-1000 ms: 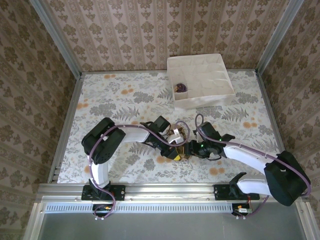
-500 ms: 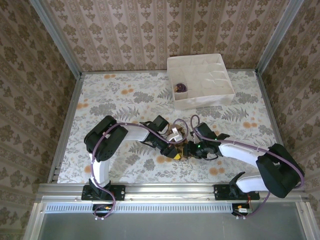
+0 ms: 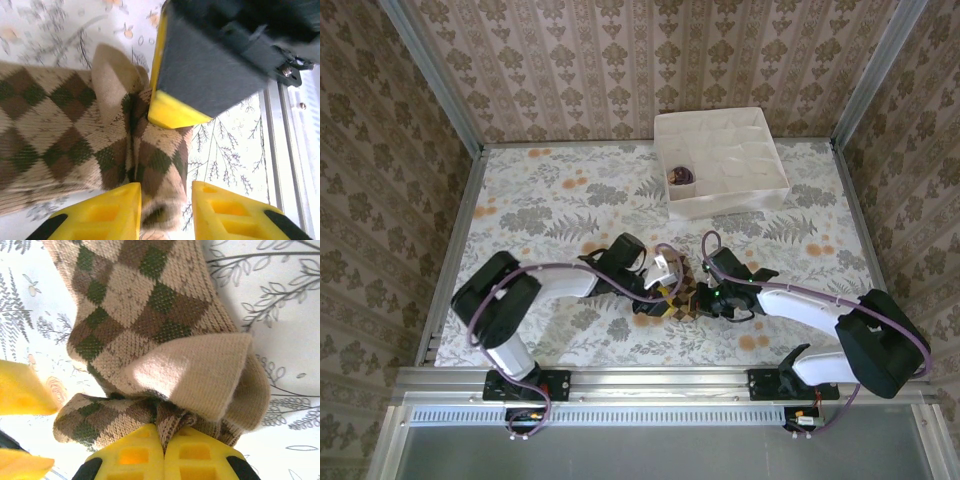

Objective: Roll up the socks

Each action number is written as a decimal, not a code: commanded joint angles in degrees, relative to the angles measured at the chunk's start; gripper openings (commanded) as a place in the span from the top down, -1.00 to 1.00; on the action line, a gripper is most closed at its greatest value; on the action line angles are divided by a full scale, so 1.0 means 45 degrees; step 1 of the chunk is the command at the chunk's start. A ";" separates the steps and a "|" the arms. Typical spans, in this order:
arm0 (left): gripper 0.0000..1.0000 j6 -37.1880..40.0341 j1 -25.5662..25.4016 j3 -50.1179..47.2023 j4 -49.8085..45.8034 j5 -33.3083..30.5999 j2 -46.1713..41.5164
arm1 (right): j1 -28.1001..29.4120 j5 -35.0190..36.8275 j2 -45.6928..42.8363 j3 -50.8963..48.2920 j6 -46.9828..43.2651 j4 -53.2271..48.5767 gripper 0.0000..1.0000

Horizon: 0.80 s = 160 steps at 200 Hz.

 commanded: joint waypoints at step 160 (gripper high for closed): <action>0.00 0.7384 -0.4887 -0.2501 0.4760 -1.0502 -0.0870 | -0.0036 0.0670 0.0751 -0.0082 0.0356 -0.0993 1.00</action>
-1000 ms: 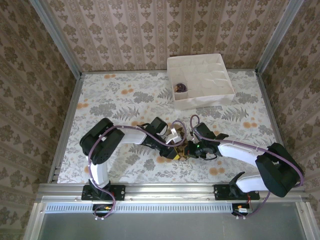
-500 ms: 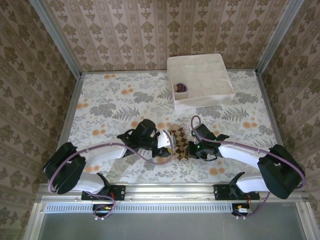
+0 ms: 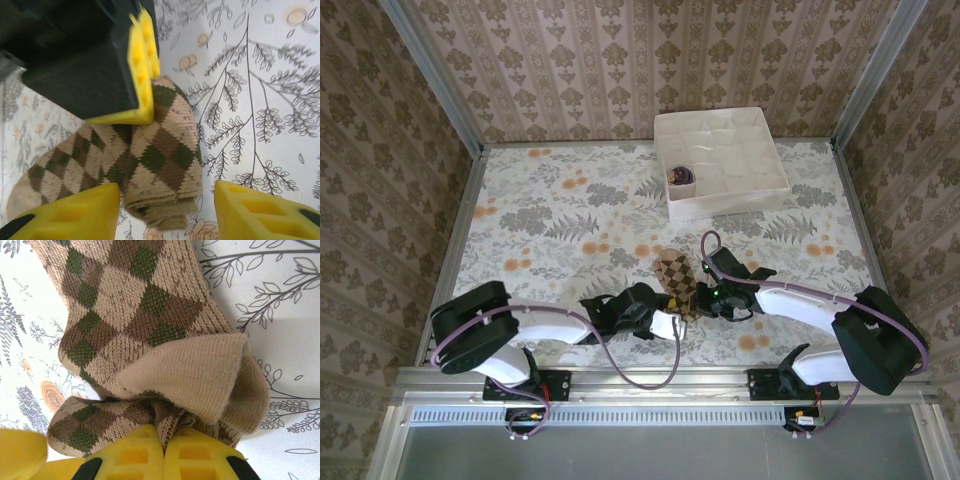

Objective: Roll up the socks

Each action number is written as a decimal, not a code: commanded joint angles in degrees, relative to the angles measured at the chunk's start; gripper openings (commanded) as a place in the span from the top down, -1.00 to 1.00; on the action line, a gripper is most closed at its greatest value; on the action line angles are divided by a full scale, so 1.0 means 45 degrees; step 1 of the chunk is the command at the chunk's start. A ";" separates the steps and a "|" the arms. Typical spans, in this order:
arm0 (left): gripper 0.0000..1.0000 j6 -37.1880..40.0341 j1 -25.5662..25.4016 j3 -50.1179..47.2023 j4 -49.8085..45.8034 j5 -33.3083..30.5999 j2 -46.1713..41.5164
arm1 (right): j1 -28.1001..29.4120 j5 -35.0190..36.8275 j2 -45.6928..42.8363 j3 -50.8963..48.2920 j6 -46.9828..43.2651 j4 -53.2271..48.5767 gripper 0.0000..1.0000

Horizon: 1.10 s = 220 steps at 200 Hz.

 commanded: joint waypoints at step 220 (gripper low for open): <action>1.00 -0.3415 0.1524 0.2821 -0.4354 0.3372 0.2550 | -0.0026 0.1544 -0.2057 -0.0181 -0.0570 -0.1562 0.22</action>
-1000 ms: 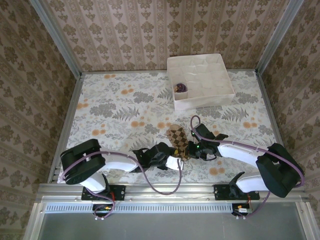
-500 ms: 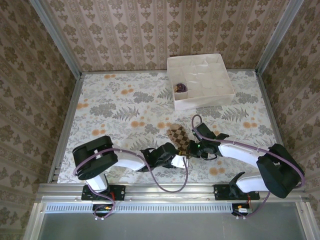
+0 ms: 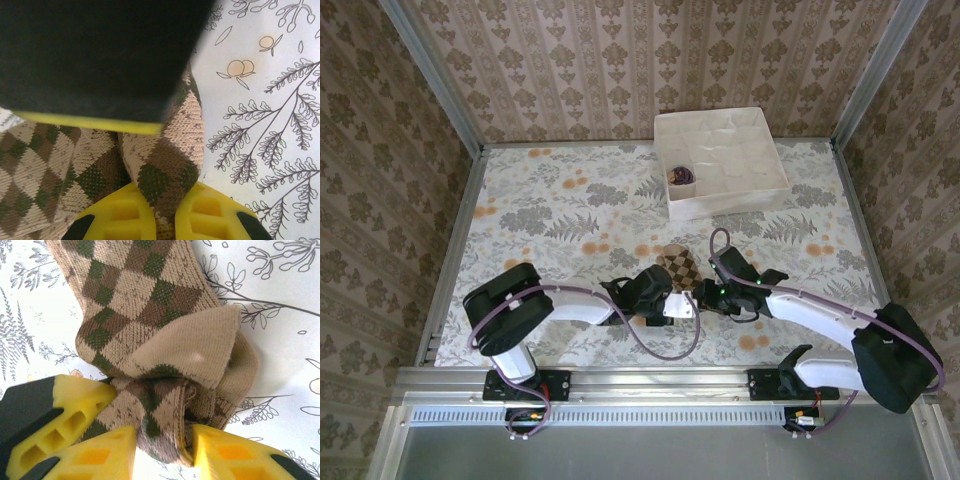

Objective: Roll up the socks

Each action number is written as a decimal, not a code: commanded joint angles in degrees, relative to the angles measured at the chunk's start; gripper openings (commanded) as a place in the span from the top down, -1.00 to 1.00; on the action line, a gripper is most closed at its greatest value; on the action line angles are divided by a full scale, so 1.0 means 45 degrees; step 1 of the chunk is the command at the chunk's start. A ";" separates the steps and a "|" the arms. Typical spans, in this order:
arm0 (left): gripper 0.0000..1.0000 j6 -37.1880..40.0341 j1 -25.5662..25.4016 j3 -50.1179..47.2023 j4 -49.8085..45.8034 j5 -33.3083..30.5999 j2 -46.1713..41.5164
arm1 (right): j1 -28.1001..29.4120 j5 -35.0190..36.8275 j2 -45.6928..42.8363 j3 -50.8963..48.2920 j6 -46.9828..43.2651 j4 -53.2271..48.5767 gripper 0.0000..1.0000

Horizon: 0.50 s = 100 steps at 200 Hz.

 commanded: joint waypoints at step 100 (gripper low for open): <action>1.00 -0.2957 0.1434 0.1525 -0.4434 0.4862 0.0449 | 0.0054 0.0142 -0.1293 -0.0126 -0.0723 -0.0659 0.02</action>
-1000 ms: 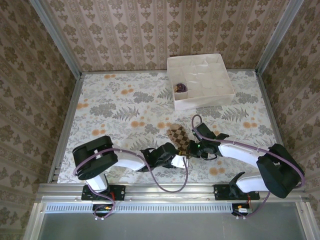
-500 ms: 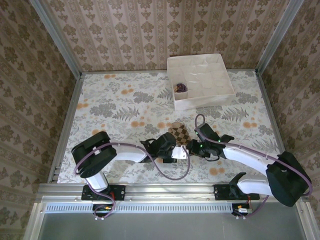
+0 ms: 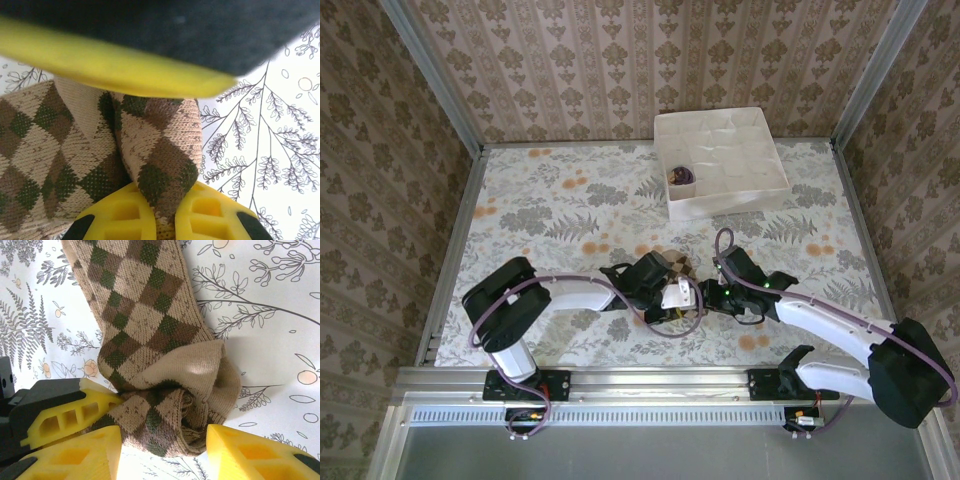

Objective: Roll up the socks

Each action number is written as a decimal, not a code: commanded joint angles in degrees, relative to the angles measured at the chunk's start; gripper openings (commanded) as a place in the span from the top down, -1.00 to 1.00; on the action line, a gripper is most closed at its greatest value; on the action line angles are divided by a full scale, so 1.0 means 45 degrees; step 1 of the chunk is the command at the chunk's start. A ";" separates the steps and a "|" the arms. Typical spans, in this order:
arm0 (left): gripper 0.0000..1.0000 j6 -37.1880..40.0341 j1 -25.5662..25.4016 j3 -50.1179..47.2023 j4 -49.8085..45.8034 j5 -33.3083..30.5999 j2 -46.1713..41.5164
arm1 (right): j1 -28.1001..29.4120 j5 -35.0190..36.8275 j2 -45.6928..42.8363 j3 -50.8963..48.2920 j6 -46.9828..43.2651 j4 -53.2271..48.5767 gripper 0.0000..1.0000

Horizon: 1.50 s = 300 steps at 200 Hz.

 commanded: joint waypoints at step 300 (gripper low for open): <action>0.52 -0.0954 0.0657 -0.0133 -0.0786 0.0721 -0.0651 | 0.0541 -0.0298 0.4750 0.1123 -0.0108 0.0042 1.00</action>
